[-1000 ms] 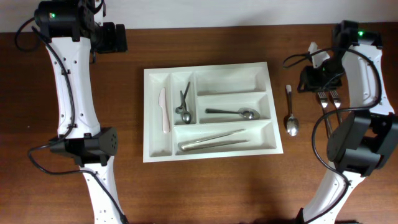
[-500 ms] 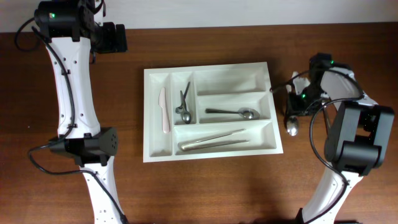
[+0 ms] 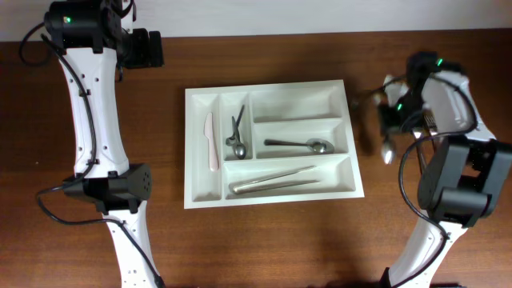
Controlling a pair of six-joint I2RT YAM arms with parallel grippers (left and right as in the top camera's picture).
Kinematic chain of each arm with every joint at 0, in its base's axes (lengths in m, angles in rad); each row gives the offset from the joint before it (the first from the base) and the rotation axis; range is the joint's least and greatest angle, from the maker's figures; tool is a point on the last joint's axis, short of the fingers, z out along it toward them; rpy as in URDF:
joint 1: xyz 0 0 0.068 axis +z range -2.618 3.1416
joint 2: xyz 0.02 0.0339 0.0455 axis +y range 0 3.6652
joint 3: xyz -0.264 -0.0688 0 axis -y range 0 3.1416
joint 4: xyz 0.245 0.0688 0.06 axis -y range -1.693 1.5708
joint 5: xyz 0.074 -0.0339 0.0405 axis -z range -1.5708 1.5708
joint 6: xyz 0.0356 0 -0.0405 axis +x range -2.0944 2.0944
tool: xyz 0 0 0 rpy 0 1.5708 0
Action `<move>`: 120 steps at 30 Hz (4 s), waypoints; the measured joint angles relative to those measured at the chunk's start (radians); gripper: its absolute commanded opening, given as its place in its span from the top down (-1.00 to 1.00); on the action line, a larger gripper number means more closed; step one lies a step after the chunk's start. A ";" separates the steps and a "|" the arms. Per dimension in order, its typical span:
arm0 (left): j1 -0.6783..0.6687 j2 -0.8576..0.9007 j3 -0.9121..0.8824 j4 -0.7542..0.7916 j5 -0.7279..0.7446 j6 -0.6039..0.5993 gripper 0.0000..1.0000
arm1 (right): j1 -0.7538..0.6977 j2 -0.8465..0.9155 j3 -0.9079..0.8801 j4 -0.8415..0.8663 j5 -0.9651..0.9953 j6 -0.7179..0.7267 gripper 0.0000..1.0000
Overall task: Pack container
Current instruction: 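Return the right gripper to the second spoon and grasp it, then place the second spoon in the middle compartment and release, then move the right gripper over the two forks and grasp one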
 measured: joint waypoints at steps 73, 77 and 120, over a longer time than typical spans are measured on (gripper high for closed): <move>0.000 0.000 0.000 0.000 0.000 0.000 -0.99 | -0.084 -0.074 0.198 -0.198 -0.131 -0.137 -0.91; 0.000 0.000 0.000 0.000 0.000 0.000 -0.98 | -0.146 -0.074 0.191 -0.179 -0.086 -0.113 -0.50; 0.000 0.000 0.000 0.000 0.000 0.000 -0.99 | -0.199 -0.066 -0.340 0.455 0.121 -0.067 -0.25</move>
